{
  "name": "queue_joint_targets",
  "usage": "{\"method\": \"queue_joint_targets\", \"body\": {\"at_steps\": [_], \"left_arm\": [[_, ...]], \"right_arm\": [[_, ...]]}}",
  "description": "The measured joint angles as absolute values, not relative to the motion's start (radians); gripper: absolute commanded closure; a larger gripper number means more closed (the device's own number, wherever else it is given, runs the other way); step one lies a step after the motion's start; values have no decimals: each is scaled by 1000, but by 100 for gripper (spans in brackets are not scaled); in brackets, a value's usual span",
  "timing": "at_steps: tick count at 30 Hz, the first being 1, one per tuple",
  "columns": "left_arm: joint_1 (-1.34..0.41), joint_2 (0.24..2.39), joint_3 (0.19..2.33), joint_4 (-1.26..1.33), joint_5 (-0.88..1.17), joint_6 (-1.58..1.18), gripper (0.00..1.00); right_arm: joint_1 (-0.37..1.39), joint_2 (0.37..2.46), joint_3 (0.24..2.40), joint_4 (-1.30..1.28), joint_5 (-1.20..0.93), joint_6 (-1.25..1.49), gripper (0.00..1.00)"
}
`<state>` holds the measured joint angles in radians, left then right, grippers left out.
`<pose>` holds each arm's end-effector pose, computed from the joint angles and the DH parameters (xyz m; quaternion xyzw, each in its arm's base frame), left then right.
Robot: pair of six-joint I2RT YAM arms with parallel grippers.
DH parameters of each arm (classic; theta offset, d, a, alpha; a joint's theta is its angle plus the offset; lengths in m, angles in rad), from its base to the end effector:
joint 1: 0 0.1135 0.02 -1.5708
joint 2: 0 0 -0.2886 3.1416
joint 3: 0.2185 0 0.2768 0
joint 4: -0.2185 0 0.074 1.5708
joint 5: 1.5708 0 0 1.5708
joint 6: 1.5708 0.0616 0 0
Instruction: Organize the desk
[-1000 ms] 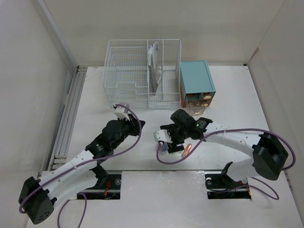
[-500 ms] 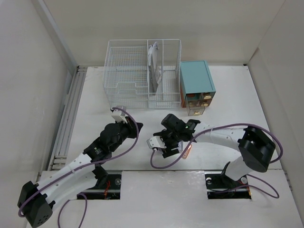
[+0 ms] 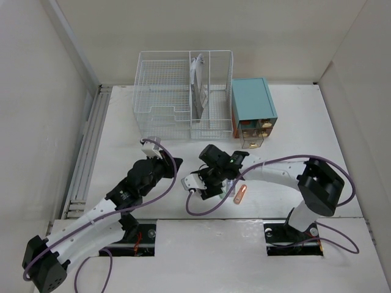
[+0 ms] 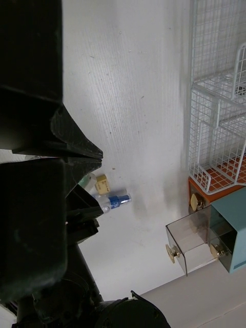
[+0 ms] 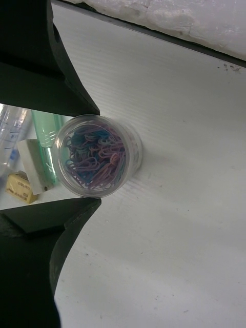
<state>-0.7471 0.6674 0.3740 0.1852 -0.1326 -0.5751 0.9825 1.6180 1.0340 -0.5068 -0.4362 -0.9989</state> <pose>0.1549 -0.1324 0.2568 0.0197 0.7437 -0.3702 0.5563 0.1737 0.3073 0.1877 -0.8214 0.4768 0.2083 0.2338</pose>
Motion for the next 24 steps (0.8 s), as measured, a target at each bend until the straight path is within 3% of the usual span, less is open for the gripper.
{"method": "queue_joint_targets", "body": {"at_steps": [2, 11, 24], "left_arm": [[-747, 657, 374, 182, -133, -575, 100], [-747, 643, 374, 174, -136, -577, 100], [-747, 665, 374, 175, -135, -577, 100]], "right_arm": [[987, 1627, 1045, -509, -437, -999, 66], [970, 1567, 1048, -521, -364, -958, 66], [681, 1353, 1076, -380, -170, -798, 67]]}}
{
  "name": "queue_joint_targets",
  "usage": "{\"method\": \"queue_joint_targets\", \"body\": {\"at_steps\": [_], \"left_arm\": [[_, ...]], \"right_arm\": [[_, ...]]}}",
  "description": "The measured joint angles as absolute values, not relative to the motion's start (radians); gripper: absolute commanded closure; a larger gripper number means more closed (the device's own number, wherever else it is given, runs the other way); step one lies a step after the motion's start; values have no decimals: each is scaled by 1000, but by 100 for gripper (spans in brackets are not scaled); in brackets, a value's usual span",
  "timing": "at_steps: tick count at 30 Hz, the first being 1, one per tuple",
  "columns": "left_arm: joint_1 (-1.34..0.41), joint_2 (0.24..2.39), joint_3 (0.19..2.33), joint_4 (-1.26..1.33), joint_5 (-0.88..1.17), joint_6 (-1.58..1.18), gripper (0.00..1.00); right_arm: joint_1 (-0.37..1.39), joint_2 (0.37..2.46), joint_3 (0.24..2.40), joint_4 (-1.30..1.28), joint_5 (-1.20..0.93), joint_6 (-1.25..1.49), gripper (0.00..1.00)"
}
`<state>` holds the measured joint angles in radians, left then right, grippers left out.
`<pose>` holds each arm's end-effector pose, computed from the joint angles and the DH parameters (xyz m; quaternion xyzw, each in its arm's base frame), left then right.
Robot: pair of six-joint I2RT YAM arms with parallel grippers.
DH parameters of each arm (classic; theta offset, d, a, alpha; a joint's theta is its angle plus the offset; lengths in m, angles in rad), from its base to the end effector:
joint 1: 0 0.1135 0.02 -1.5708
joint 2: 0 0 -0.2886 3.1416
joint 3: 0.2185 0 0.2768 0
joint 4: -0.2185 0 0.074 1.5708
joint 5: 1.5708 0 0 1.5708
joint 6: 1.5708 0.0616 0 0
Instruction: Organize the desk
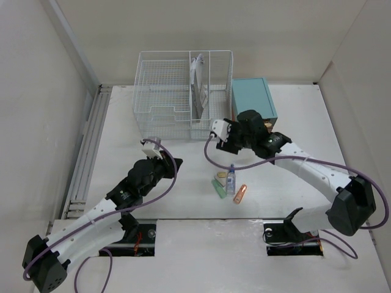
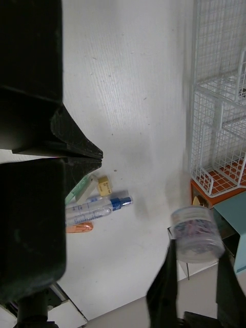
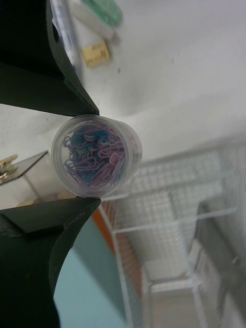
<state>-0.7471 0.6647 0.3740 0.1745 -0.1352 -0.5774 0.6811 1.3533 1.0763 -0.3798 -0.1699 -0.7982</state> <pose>0.1546 -0.1319 0.2559 0.0184 0.7464 -0.3681 0.5541 0.2582 0.2226 0.2969 -0.6303 0.6353 0.0503 0.4434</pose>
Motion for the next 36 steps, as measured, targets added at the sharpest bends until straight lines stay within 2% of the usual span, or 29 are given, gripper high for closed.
{"method": "queue_joint_targets", "body": {"at_steps": [7, 19, 36], "left_arm": [[-747, 670, 374, 182, -132, -577, 100], [-747, 684, 374, 191, -127, -577, 100], [-747, 721, 374, 231, -105, -577, 100]], "right_arm": [[509, 1353, 1077, -262, -31, -653, 68], [410, 1353, 1090, -219, 46, -549, 68], [407, 1390, 1221, -540, -49, -570, 68]]}}
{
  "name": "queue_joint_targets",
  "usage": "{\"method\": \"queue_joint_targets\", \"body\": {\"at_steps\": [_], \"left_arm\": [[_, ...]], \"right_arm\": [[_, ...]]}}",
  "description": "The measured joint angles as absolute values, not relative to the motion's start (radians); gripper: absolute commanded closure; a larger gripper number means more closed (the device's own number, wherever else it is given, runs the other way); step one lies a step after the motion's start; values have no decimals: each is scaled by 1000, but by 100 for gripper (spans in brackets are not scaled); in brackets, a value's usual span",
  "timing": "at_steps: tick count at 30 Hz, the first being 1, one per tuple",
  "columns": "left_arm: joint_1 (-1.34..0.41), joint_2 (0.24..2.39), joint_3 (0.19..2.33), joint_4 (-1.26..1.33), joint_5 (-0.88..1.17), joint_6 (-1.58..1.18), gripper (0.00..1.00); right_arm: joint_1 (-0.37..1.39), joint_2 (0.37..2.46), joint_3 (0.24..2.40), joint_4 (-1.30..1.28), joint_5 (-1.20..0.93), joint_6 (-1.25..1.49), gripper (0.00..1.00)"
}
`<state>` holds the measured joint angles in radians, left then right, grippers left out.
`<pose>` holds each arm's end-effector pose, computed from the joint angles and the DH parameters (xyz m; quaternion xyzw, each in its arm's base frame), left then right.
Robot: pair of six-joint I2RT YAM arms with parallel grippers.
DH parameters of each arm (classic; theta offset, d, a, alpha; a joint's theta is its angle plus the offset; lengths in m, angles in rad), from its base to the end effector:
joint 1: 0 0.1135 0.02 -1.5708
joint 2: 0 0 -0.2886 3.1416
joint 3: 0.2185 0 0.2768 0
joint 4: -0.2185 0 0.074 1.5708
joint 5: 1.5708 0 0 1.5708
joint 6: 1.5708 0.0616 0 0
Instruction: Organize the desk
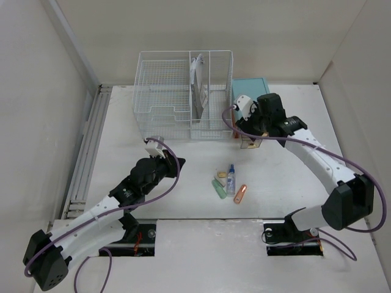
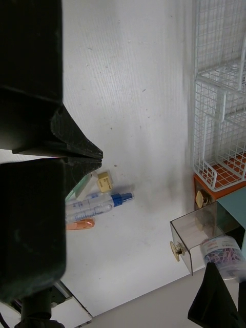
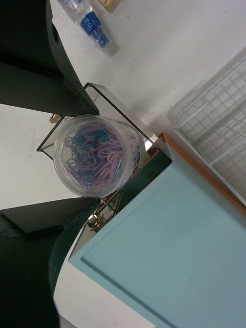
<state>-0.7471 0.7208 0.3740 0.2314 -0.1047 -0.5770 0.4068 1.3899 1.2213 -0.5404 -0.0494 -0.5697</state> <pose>0.1600 -0.1394 0.2530 0.0287 0.7459 -0.3775 0.5479 0.3178 0.1402 0.3230 -0.4352 0.7973 -0.0116 0.4180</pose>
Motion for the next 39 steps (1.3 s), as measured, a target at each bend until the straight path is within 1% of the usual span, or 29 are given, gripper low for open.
{"method": "queue_joint_targets", "body": {"at_steps": [5, 7, 8, 9, 10, 11, 13, 17, 19, 21, 22, 23, 25, 26, 27, 28, 30, 32, 35, 39], "left_arm": [[-747, 721, 374, 236, -101, -576, 100], [-747, 721, 374, 237, -101, -575, 100], [-747, 721, 374, 237, -101, -575, 100], [-747, 721, 374, 236, -101, -575, 100], [-747, 721, 374, 237, -101, -575, 100], [-747, 721, 374, 237, -101, -574, 100], [-747, 721, 374, 237, -101, -574, 100], [-747, 721, 374, 240, -100, -574, 100], [-747, 734, 374, 258, -93, -570, 100], [-747, 767, 376, 287, -70, -558, 100], [-747, 797, 378, 305, -54, -550, 100], [-747, 838, 387, 325, -28, -540, 97], [-747, 923, 415, 363, 33, -520, 86], [-747, 1004, 447, 383, 66, -512, 81], [-747, 1068, 472, 416, 111, -504, 74], [-747, 1129, 498, 443, 157, -495, 59], [-751, 1252, 554, 523, 251, -482, 48], [-758, 1366, 609, 598, 335, -479, 41], [-772, 1535, 702, 722, 456, -496, 38], [-787, 1742, 849, 839, 545, -545, 38]], "right_arm": [[406, 1450, 1242, -593, -49, -583, 67], [406, 1466, 1243, -610, -49, -585, 59], [406, 1473, 1243, -615, -49, -587, 51], [406, 1479, 1247, -617, -49, -587, 36], [406, 1484, 1252, -620, -49, -588, 33], [406, 1488, 1255, -621, -49, -588, 26], [406, 1487, 1256, -618, -48, -590, 21], [406, 1476, 1256, -609, -48, -590, 20], [405, 1458, 1254, -594, -48, -590, 24], [402, 1426, 1248, -569, -48, -585, 55], [398, 1406, 1245, -556, -49, -580, 73], [392, 1383, 1239, -540, -49, -573, 99], [368, 1334, 1220, -501, -55, -556, 100], [352, 1311, 1209, -482, -56, -546, 100], [342, 1296, 1201, -459, -56, -536, 100], [308, 1259, 1179, -442, -57, -524, 100], [253, 1219, 1159, -408, -56, -488, 100], [190, 1184, 1138, -364, -69, -458, 100], [111, 1132, 1102, -322, -90, -417, 100], [75, 1089, 1089, -299, -110, -360, 100]]}}
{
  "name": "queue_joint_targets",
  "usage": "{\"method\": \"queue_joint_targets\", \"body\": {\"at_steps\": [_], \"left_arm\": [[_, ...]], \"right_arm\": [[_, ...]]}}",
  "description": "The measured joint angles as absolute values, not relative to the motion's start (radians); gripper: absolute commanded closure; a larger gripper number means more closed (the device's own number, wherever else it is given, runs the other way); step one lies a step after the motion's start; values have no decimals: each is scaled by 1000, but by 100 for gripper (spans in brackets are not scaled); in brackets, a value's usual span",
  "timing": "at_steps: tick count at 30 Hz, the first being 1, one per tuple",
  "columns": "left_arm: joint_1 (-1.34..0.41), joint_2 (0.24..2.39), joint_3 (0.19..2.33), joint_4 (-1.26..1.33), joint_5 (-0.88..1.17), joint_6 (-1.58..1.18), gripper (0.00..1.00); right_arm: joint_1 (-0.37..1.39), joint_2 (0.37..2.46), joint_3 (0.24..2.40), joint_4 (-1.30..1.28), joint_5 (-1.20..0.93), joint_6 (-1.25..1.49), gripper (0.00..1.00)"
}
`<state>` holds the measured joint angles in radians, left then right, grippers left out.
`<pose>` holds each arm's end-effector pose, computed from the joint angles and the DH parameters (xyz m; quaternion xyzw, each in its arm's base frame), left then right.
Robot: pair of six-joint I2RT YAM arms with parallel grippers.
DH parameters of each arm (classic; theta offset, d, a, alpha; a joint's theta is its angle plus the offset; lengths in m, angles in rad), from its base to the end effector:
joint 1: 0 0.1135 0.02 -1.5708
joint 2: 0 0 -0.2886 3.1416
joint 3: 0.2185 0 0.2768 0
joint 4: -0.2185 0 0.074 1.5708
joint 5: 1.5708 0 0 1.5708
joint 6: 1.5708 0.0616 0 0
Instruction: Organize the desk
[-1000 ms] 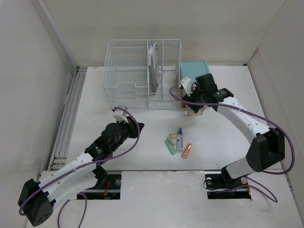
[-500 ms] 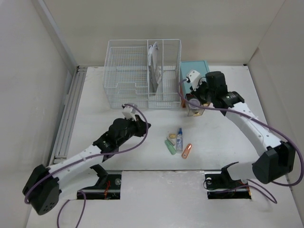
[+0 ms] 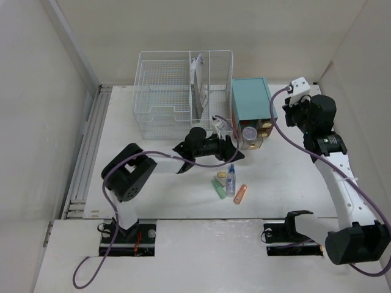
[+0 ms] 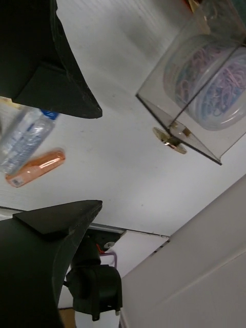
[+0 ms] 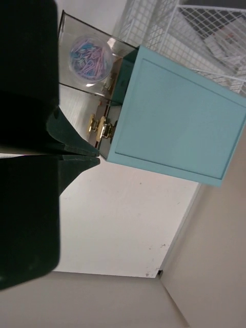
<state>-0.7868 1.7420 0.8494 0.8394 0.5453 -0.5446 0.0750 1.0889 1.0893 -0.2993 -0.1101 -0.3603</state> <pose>0.2682 -0.3142 0.2184 0.2684 0.6714 -0.5629 0.4005 0.2844 0.0282 0.3895 -0.2054 0.7773 -0.0405 0.5933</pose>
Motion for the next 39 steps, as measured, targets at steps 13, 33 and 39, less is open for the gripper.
{"method": "queue_joint_targets", "body": {"at_steps": [13, 33, 39], "left_arm": [[-809, 2077, 1111, 915, 625, -657, 41], [-775, 2138, 1290, 775, 339, -668, 41], [-751, 2163, 1328, 756, 333, -689, 41]], "right_arm": [[53, 1075, 1058, -283, -205, -280, 100], [16, 1111, 1015, -282, -311, -183, 72], [-27, 1143, 915, -277, -393, -86, 63]]}}
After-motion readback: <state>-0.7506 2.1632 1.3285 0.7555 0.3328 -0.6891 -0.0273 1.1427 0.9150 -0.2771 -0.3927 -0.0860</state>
